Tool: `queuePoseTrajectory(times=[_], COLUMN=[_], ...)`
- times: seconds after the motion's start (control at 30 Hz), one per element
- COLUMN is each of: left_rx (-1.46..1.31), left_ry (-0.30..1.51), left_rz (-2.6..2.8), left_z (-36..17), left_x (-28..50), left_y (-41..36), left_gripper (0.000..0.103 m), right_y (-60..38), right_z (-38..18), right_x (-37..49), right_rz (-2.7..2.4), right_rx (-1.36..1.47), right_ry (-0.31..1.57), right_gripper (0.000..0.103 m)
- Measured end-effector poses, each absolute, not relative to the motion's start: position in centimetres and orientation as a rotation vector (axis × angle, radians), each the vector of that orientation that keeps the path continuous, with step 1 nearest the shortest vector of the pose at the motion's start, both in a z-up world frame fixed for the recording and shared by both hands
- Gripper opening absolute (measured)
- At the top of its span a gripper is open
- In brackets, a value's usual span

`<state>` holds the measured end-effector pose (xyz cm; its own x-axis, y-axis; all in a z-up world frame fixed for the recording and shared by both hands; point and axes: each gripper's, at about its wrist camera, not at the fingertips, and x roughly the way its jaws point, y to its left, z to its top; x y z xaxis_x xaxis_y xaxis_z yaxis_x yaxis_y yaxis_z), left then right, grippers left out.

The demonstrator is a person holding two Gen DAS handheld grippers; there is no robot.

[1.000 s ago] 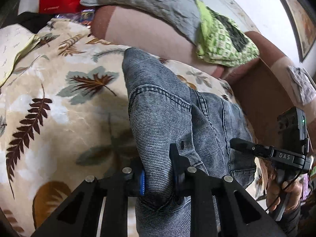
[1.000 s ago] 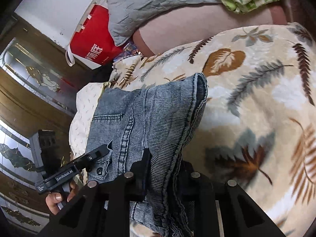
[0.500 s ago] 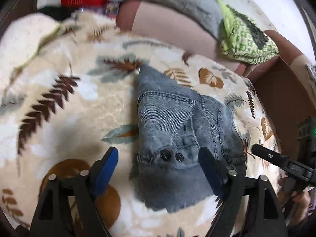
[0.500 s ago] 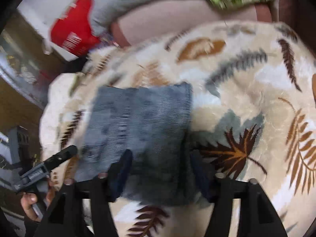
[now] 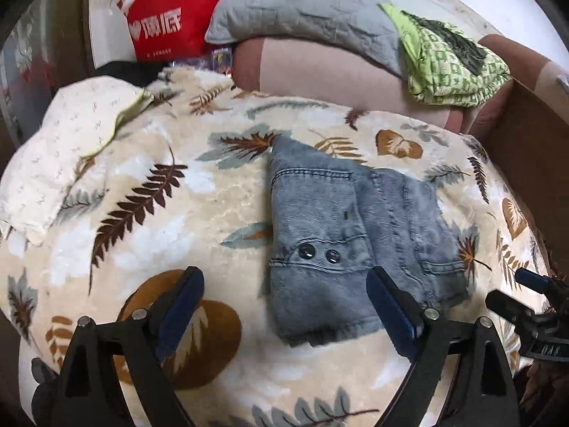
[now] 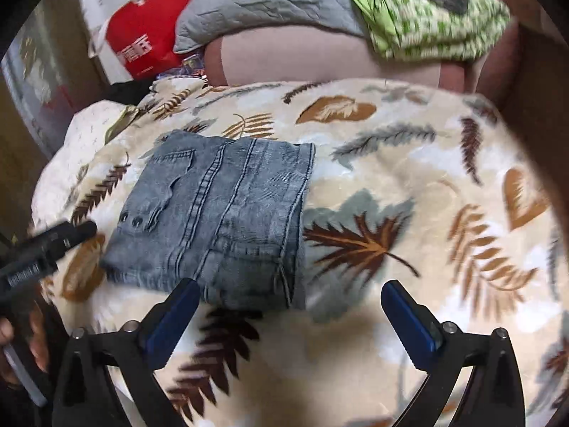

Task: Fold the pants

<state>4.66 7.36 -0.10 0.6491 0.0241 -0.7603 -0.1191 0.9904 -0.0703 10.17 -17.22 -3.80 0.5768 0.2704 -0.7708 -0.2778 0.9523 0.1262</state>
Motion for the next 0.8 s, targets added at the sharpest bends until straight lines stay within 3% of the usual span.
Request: queuePoseTrajectory(times=[0.8], left_rx=[-0.028], left_ry=[0.857], left_rz=[0.091], left_z=[1.4], left_x=[2.7], left_y=[5.5], left_gripper=[0.096], right_y=[-16.2], right_z=[0.1], right_x=[5.0], right_rz=[0.255], right_rx=[-0.165], right_ry=[0.817], right_gripper=[0.103])
